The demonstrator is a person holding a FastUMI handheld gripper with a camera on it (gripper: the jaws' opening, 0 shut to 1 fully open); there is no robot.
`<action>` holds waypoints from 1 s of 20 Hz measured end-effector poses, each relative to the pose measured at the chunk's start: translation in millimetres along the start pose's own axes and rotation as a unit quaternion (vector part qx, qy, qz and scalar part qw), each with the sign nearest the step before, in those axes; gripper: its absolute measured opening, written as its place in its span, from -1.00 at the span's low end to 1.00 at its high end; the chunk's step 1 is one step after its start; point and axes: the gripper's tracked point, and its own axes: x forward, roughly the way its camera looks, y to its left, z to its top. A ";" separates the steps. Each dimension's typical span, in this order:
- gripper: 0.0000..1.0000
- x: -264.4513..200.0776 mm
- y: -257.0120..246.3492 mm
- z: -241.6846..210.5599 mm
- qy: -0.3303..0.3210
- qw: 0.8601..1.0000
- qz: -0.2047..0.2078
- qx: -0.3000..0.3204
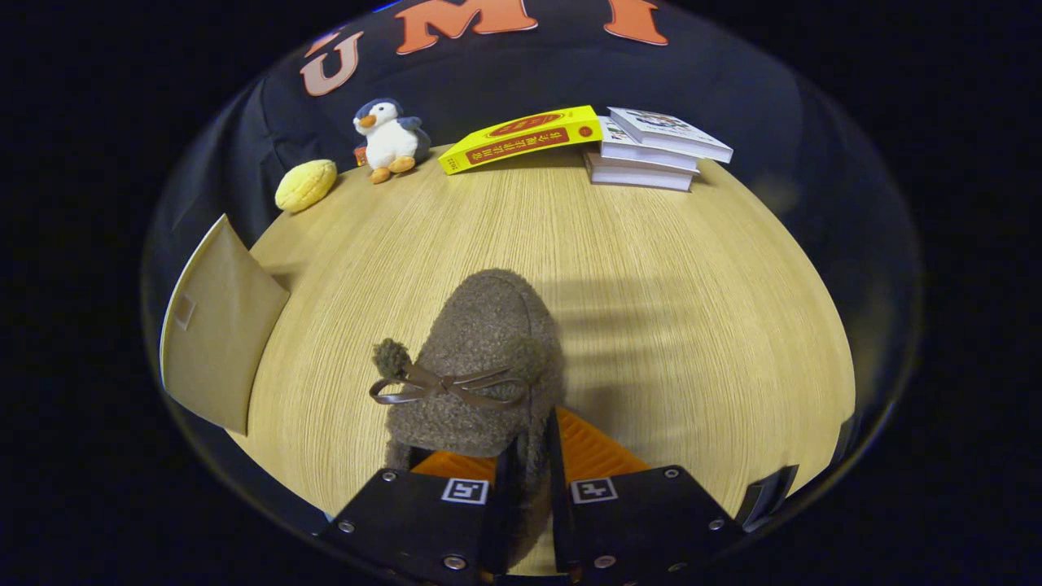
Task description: Open the storage box then place both shoes into the box .Put the left shoe in first, then the right shoe, with the right side of both shoes facing outward in a uniform manner.
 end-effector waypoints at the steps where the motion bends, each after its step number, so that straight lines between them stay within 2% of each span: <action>1: -0.71 -0.1 -0.3 0.6 0.002 1.000 -0.001 0.014; 5: -0.92 -2.5 -2.8 1.2 0.011 0.999 -0.017 0.043; 12: -0.92 -31.2 15.6 25.0 -0.006 0.997 -0.037 0.074; 20: -0.92 -91.1 102.0 75.6 -0.035 0.998 0.002 0.045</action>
